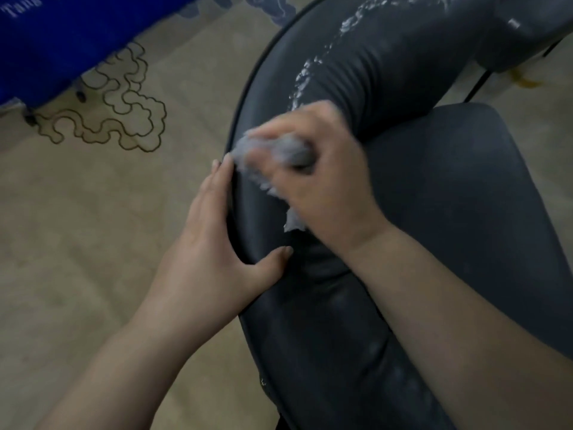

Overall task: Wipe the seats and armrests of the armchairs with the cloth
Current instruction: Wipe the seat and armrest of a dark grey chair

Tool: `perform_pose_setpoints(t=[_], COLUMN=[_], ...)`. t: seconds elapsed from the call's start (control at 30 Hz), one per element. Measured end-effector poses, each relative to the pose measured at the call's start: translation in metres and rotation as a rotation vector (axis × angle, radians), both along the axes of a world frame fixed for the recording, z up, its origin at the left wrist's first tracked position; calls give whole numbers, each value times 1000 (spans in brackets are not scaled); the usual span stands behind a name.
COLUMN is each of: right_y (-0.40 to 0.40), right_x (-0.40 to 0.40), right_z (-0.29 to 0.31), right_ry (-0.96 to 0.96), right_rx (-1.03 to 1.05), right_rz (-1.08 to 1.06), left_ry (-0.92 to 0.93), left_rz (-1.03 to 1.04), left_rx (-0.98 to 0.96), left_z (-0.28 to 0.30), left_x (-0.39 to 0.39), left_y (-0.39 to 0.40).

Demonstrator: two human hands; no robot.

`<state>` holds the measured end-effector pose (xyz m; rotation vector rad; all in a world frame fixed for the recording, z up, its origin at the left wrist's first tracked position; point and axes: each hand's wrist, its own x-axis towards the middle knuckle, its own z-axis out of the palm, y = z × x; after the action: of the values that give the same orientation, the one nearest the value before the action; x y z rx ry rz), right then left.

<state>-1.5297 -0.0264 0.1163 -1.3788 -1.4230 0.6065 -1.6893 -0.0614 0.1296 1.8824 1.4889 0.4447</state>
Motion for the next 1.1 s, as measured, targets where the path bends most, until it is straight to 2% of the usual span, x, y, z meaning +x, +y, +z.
perform_pose_setpoints(t=[0.07, 0.13, 0.23, 0.27, 0.33, 0.43, 0.57, 0.7, 0.77, 0.87, 0.93, 1.1], right_y=[1, -12, -33, -30, -9, 29, 14, -6, 11, 39, 35, 2], right_x=[-3, 19, 48, 50, 42, 24, 39, 77, 71, 43, 37, 74], right_z=[-8, -27, -40, -40, -29, -12, -34, -39, -25, -9, -19, -44], right_ry=[-64, -44, 27, 63, 111, 48, -90, -56, -30, -35, -34, 26], right_rx=[-25, -106, -347, -353, -215, -33, -84, -343, -217, -17, -52, -302], right_rz=[47, -53, -196, -220, -229, -64, 37, 30, -31, 85, 151, -13], left_ry=[-6, 4, 25, 32, 39, 57, 81, 118, 136, 169, 183, 188], left_rz=[10, 31, 37, 39, 46, 51, 79, 69, 65, 56, 50, -17], left_rx=[-15, -20, -17, -12, -11, 9, 24, -19, -17, 12, 18, 21], left_z=[0, 1, 2, 2, 2, 2, 9, 17, 18, 15, 13, 9], left_x=[0, -2, 0, 1, 4, 7, 15, 19, 20, 23, 26, 21], left_y=[1, 3, 6, 7, 10, 16, 31, 42, 45, 49, 53, 69])
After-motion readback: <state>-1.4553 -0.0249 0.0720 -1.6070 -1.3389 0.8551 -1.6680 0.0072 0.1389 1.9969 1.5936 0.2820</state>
